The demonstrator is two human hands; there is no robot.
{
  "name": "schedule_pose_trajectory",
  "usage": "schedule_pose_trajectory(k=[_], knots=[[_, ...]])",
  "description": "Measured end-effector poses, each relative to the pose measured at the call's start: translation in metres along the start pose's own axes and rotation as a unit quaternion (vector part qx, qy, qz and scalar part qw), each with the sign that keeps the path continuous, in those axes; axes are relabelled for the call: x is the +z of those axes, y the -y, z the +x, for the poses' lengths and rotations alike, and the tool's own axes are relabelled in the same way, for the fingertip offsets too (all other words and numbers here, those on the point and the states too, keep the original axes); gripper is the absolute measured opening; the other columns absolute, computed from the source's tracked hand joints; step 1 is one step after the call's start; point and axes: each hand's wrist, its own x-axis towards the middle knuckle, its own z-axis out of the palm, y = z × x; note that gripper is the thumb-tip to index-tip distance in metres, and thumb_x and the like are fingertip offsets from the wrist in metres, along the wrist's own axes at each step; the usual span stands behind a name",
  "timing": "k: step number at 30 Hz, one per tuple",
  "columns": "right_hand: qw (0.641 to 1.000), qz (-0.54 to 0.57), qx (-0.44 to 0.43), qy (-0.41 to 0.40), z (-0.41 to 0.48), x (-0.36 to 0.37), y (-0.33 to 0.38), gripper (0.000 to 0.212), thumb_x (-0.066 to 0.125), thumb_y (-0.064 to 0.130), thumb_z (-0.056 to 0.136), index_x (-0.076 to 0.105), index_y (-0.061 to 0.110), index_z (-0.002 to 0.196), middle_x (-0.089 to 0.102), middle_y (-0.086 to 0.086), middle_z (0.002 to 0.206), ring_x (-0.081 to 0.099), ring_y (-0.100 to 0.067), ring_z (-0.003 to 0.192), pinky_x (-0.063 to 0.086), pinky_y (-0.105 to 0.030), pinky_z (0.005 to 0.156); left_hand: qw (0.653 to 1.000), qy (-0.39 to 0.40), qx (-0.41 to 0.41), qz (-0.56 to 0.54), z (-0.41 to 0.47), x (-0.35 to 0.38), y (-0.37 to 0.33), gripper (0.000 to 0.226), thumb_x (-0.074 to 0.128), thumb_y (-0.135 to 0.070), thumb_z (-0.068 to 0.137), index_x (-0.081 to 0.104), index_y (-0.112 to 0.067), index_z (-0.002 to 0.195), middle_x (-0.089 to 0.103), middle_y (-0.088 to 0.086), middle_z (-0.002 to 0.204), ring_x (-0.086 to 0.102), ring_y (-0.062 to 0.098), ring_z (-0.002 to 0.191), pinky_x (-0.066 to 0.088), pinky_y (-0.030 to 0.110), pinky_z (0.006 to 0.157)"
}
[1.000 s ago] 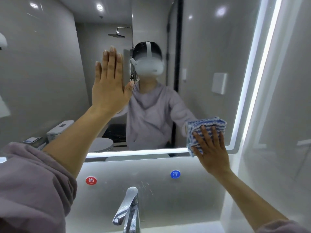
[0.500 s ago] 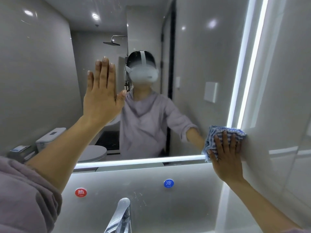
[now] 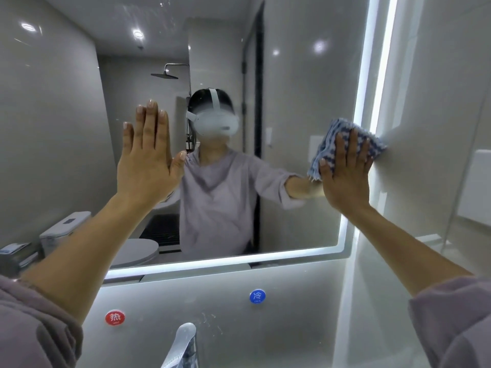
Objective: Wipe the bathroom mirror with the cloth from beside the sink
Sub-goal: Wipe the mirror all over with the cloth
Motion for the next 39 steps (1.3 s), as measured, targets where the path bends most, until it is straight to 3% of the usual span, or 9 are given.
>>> schedule_pose_trajectory(k=[16, 25, 39], knots=[[0.998, -0.02, -0.065, -0.002, 0.093, -0.044, 0.0, 0.074, 0.002, 0.061, 0.087, -0.007, 0.024, 0.151, -0.009, -0.005, 0.161, -0.011, -0.033, 0.147, -0.007, -0.049, 0.119, 0.999, 0.03, -0.018, -0.002, -0.002, -0.008, -0.004, 0.077, 0.017, -0.051, 0.093, -0.008, -0.004, 0.148, -0.012, 0.012, 0.158, -0.01, 0.027, 0.147, 0.001, 0.047, 0.12], [0.998, -0.002, -0.055, -0.037, 0.105, -0.047, 0.009, 0.067, 0.016, 0.052, 0.094, 0.0, 0.024, 0.153, -0.006, -0.006, 0.161, -0.009, -0.034, 0.147, -0.006, -0.051, 0.118, 0.999, 0.029, -0.015, -0.01, -0.003, -0.01, -0.006, 0.077, 0.017, -0.05, 0.092, -0.003, -0.003, 0.149, -0.01, 0.013, 0.158, -0.009, 0.027, 0.147, 0.002, 0.047, 0.12], [0.996, 0.025, 0.001, -0.081, 0.106, -0.035, 0.04, 0.067, 0.013, 0.051, 0.096, 0.004, 0.02, 0.154, -0.001, -0.01, 0.161, -0.006, -0.038, 0.146, -0.01, -0.052, 0.115, 1.0, 0.02, -0.023, -0.002, -0.003, -0.009, -0.01, 0.076, 0.017, -0.048, 0.092, -0.001, 0.0, 0.149, -0.008, 0.014, 0.158, -0.007, 0.029, 0.147, 0.002, 0.048, 0.12]])
